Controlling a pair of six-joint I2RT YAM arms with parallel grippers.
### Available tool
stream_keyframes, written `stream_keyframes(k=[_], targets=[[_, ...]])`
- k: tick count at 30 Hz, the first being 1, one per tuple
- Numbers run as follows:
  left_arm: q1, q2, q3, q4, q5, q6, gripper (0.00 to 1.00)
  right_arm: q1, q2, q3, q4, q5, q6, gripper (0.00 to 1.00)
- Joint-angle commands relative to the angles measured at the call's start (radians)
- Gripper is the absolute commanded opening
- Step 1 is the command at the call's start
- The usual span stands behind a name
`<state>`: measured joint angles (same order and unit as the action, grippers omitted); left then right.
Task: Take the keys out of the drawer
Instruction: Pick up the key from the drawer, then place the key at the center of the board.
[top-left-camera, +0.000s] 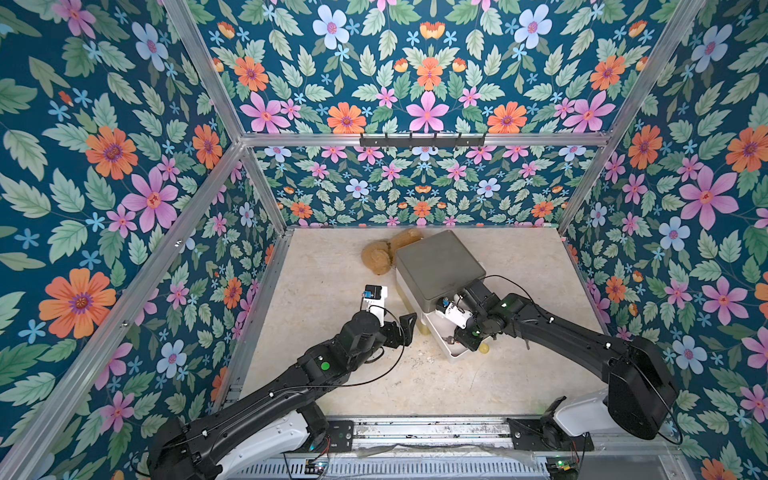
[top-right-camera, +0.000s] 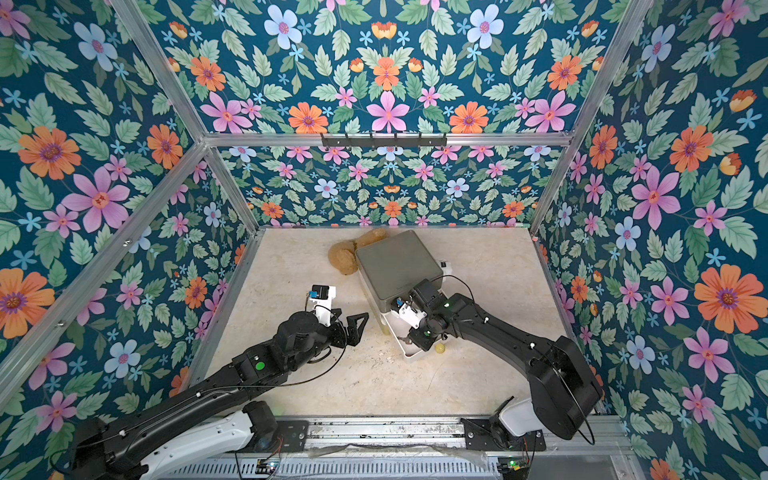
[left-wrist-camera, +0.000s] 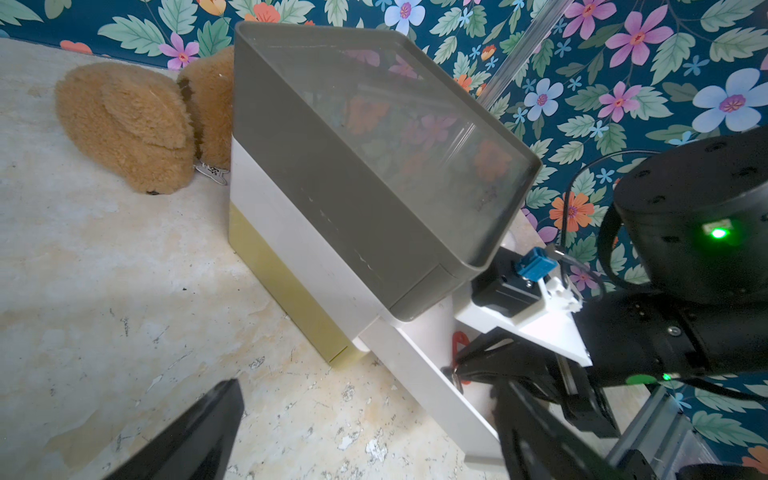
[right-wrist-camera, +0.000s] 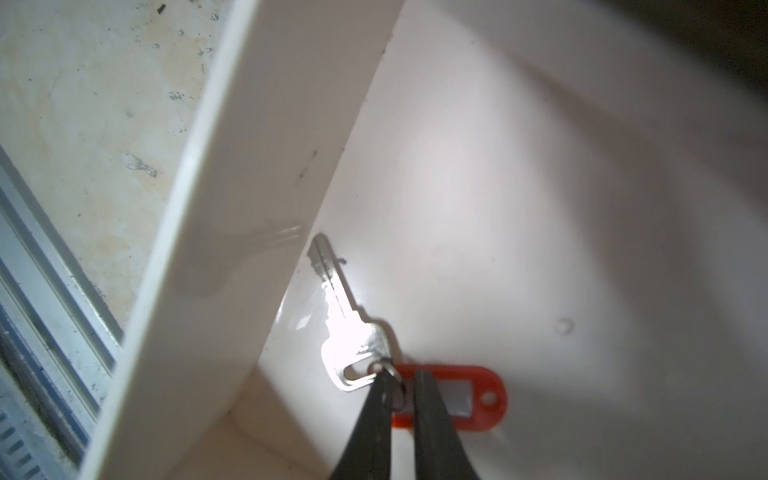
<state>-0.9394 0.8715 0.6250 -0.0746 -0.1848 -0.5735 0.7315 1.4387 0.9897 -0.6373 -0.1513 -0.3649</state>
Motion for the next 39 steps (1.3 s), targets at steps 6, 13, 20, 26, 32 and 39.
stream_keyframes(k=[6,13,20,26,32,39], targets=[[0.001,-0.004,0.008,0.013,-0.012,0.002,1.00,-0.002,-0.068,-0.012,0.087,0.076,0.064,0.01],[0.001,-0.006,0.008,0.013,-0.007,-0.005,0.99,-0.002,-0.134,-0.037,0.119,0.093,0.110,0.00],[0.001,-0.001,0.014,0.019,0.003,-0.011,0.99,-0.009,-0.208,-0.060,0.145,0.094,0.167,0.00],[0.001,0.009,0.024,0.021,0.014,-0.017,0.99,-0.032,-0.298,-0.080,0.185,0.083,0.225,0.00],[0.001,0.017,0.033,0.022,0.023,-0.026,0.99,-0.076,-0.382,-0.109,0.237,0.047,0.300,0.00],[0.001,0.017,0.034,0.028,0.028,-0.043,0.99,-0.110,-0.453,-0.128,0.296,0.041,0.415,0.00]])
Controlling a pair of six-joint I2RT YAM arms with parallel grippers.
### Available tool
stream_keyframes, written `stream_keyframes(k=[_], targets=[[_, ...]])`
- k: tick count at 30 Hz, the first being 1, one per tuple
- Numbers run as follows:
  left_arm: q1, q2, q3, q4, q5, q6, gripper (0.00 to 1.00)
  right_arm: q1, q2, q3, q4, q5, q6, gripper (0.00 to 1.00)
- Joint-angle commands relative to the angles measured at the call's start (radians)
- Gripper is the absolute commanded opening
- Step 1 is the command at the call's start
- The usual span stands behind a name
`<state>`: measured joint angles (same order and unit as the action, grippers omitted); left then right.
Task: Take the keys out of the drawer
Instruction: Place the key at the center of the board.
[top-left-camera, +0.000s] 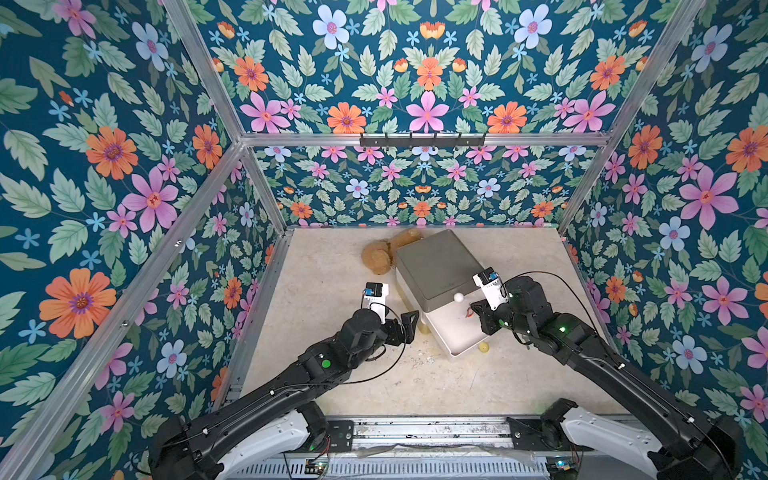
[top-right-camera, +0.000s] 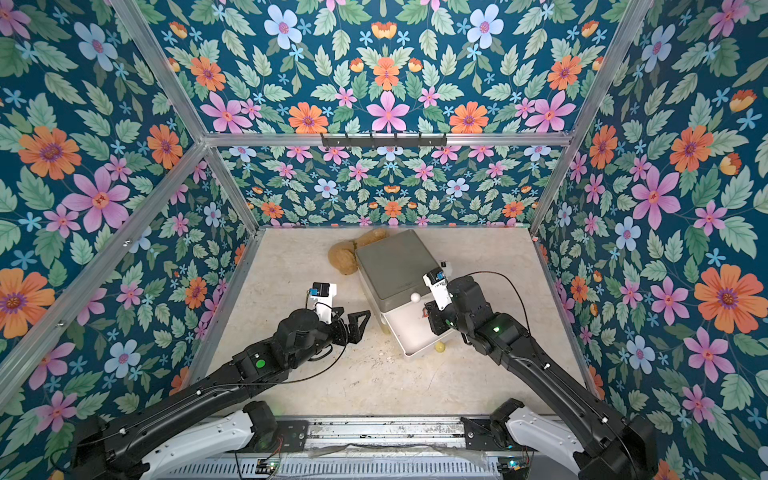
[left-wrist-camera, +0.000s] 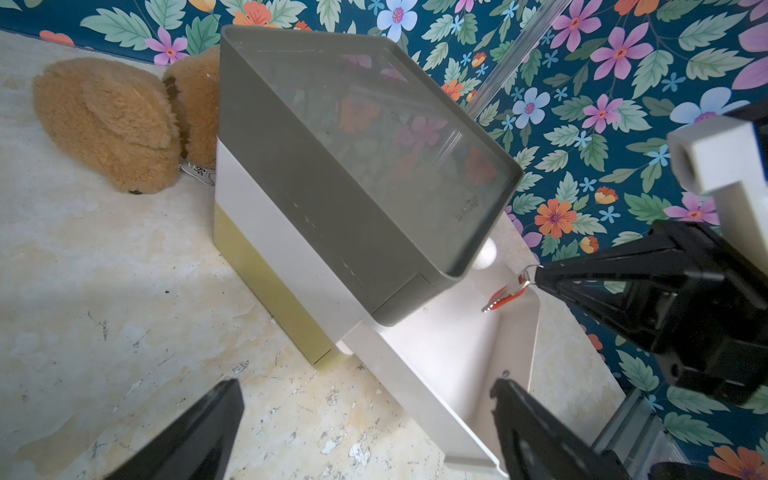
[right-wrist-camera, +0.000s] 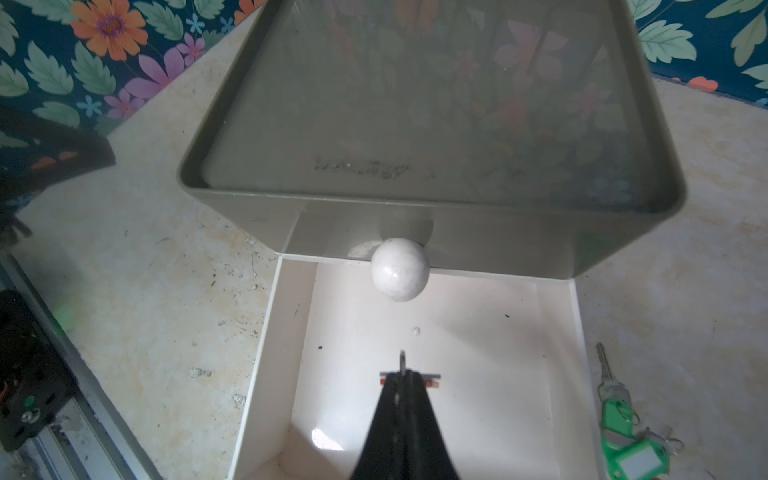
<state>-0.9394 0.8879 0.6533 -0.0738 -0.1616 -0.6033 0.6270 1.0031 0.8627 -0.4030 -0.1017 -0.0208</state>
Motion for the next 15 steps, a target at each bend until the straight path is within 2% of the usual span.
stream_keyframes(k=[1,9,11,15], targets=[[0.001,0.001,0.005,0.030,0.007,-0.013,0.99,-0.007,-0.027,-0.002,0.070,-0.004,0.086,0.00],[0.001,0.029,0.026,0.036,0.053,0.008,0.99,-0.010,-0.096,-0.011,0.093,0.192,0.334,0.00],[0.001,0.046,0.043,0.029,0.070,0.017,0.99,-0.011,-0.106,0.001,0.060,0.279,0.430,0.00],[0.000,0.074,0.067,0.031,0.098,0.027,0.99,-0.011,-0.105,0.042,-0.031,0.388,0.528,0.00]])
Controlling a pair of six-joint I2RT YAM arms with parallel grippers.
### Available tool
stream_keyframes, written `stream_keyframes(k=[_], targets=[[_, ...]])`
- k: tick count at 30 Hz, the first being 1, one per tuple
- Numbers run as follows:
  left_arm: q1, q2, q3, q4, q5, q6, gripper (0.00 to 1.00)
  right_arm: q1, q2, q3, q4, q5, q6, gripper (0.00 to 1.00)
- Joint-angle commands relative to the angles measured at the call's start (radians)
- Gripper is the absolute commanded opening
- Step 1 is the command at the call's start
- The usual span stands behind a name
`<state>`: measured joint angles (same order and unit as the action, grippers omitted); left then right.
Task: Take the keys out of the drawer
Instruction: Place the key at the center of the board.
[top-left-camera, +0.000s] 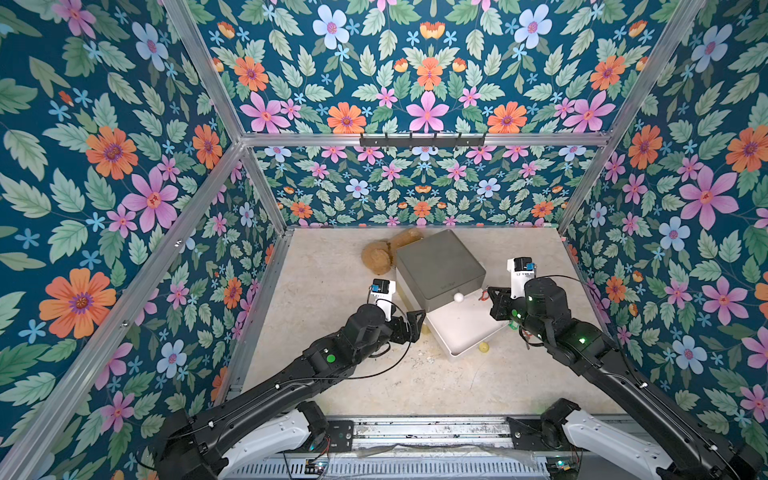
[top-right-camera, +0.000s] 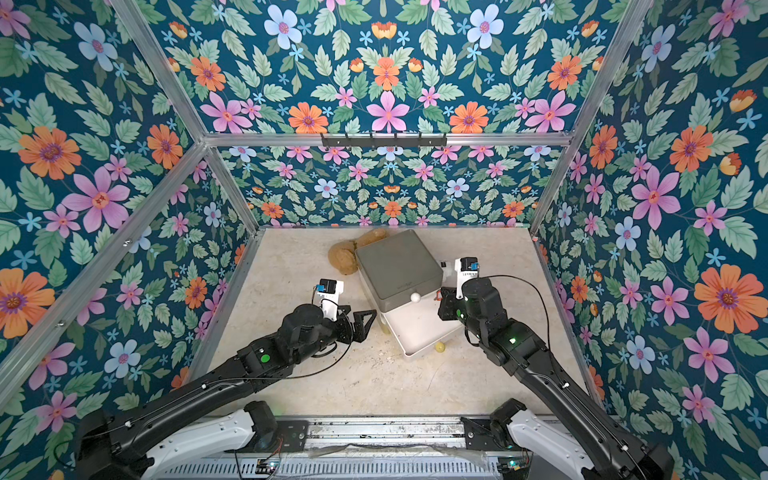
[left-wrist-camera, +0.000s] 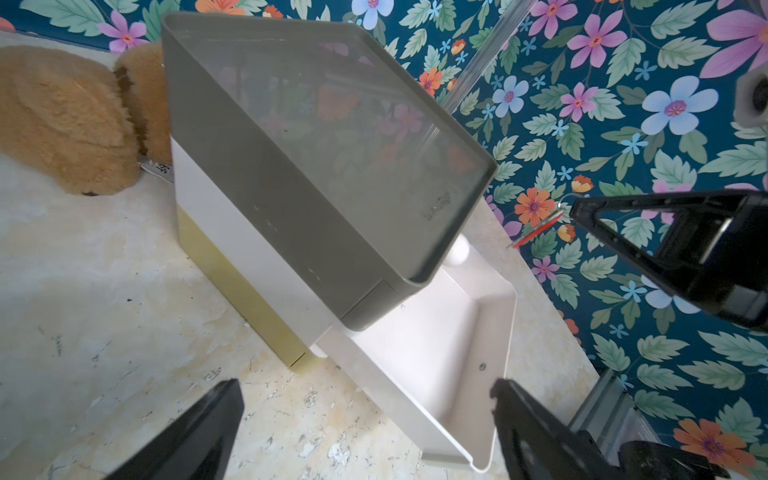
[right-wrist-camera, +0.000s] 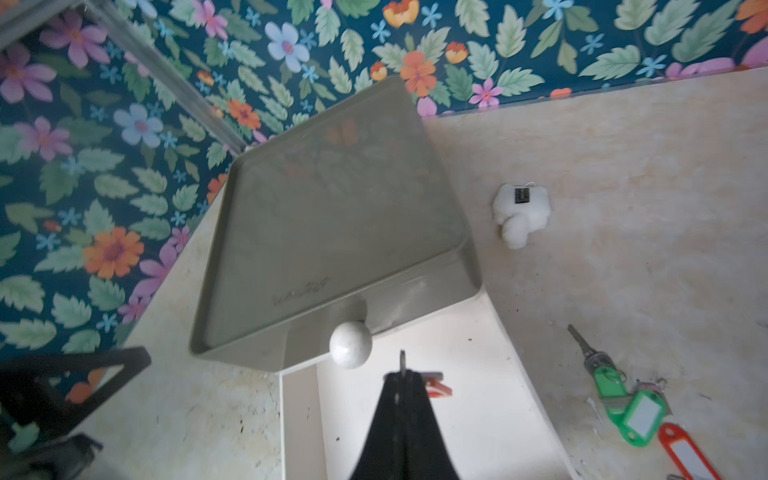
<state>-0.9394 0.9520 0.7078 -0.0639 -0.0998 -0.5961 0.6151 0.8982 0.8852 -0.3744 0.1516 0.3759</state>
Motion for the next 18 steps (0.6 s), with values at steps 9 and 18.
stream_keyframes(k=[9,18], targets=[[-0.004,0.079,0.066,0.030,0.085,0.035,0.99,-0.007,0.002,0.091,-0.354,0.318,0.421,0.00],[-0.048,0.128,0.071,0.088,0.084,0.047,0.99,-0.031,-0.031,0.053,-0.567,0.316,0.701,0.00]])
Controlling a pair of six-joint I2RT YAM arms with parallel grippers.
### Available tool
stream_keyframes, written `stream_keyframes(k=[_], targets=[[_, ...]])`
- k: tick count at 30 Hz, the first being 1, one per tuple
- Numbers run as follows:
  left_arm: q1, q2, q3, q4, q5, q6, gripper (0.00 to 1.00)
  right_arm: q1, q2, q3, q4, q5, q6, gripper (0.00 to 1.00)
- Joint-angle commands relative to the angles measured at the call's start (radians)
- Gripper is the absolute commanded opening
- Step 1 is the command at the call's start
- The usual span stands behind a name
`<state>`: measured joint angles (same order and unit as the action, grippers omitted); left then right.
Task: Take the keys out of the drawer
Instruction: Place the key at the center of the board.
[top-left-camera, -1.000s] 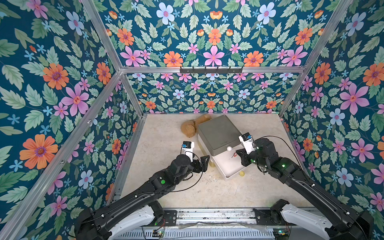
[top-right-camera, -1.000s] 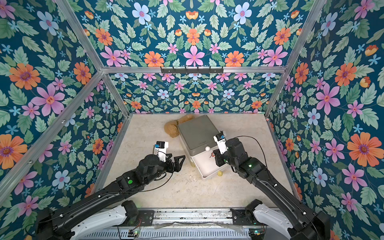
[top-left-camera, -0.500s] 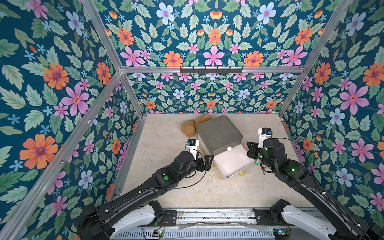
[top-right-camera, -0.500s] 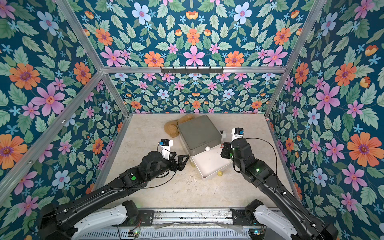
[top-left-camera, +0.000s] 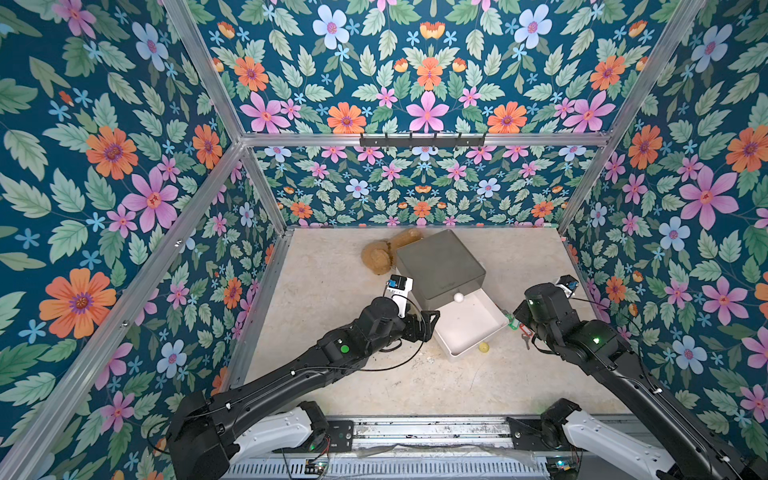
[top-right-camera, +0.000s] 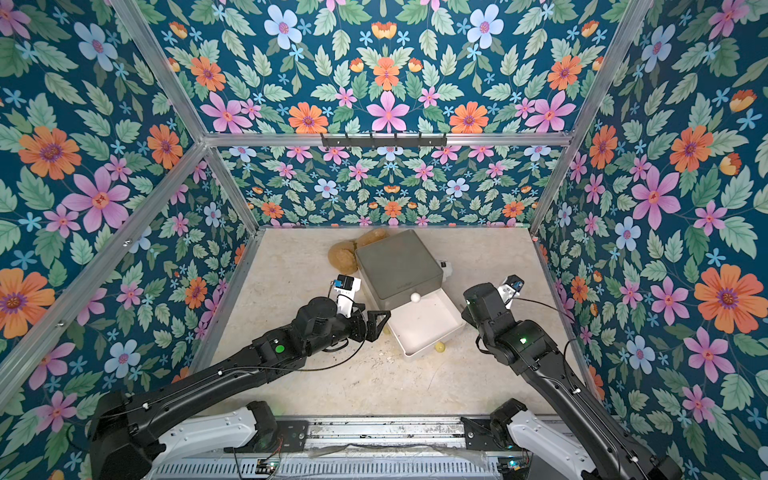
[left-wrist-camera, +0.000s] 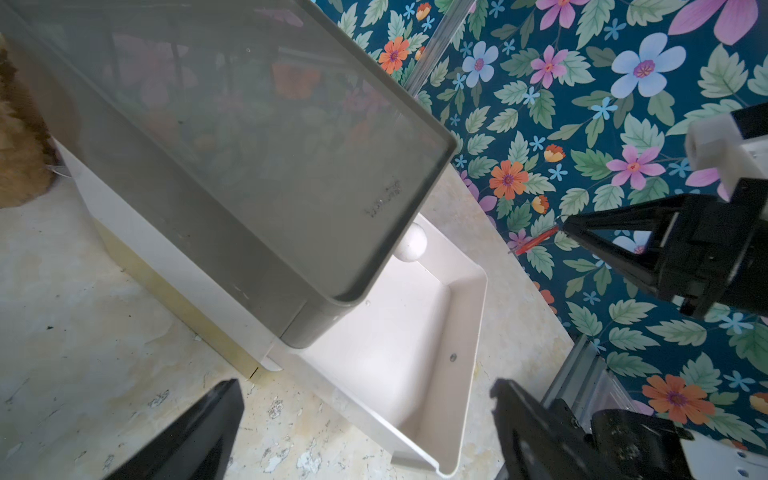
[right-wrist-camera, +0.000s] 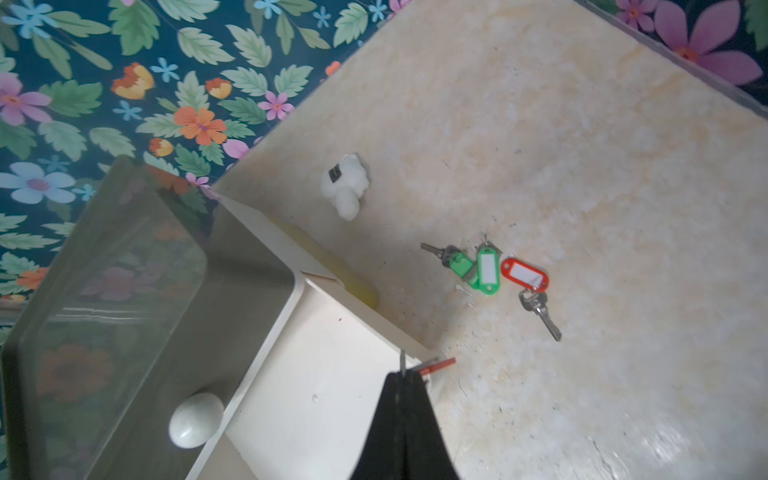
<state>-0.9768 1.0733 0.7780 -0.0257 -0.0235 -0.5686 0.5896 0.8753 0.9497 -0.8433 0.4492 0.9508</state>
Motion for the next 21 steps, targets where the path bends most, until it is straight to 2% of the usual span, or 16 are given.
stream_keyframes(k=[1,8,17,21], targets=[[-0.019,0.012,0.000,0.058,0.008,0.019,0.99,-0.010,-0.010,-0.018,-0.118,0.016,0.148,0.00],[-0.066,0.057,0.012,0.081,0.014,0.029,0.99,-0.114,-0.011,-0.071,-0.180,-0.051,0.223,0.00],[-0.127,0.126,0.046,0.084,0.005,0.043,1.00,-0.377,-0.050,-0.197,-0.083,-0.280,0.157,0.00],[-0.151,0.154,0.062,0.084,-0.006,0.056,0.99,-0.451,-0.045,-0.242,-0.058,-0.331,0.152,0.00]])
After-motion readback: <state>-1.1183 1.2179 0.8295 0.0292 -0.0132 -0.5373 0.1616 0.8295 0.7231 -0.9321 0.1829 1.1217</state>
